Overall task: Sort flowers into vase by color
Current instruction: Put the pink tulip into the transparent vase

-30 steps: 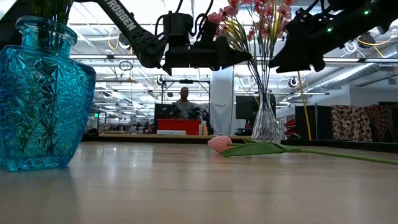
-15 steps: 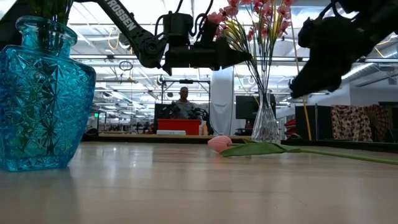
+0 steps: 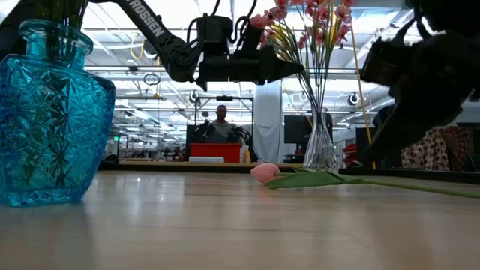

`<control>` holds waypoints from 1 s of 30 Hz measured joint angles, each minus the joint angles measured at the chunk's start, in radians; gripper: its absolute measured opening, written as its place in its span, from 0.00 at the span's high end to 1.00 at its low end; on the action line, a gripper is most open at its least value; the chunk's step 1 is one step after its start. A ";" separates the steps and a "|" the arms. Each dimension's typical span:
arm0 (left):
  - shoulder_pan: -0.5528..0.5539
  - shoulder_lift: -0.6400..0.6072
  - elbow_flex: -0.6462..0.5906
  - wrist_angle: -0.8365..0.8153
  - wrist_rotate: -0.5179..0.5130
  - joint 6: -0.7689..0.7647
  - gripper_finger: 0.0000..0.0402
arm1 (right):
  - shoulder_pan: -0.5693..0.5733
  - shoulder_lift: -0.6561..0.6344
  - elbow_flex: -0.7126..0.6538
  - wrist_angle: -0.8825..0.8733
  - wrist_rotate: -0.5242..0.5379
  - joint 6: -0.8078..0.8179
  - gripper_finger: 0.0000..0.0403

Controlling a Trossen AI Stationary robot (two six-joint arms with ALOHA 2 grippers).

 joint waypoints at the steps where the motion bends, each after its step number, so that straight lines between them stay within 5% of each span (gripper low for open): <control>1: 0.000 0.000 0.000 0.000 0.000 0.000 0.96 | 0.002 0.023 0.000 0.017 0.002 0.001 0.48; 10: 0.000 0.000 0.000 0.000 0.000 0.000 0.94 | 0.007 0.178 0.002 0.079 0.022 -0.014 0.55; 21: 0.000 0.000 0.000 0.000 0.000 -0.007 0.86 | 0.006 0.186 0.001 0.099 0.036 0.001 0.97; 26: 0.000 0.000 0.000 0.000 0.000 -0.008 0.83 | 0.010 0.116 -0.002 0.088 0.017 -0.020 0.98; 30: 0.001 0.000 0.000 -0.001 0.000 -0.037 0.79 | 0.026 0.022 -0.002 0.007 0.100 -0.025 0.99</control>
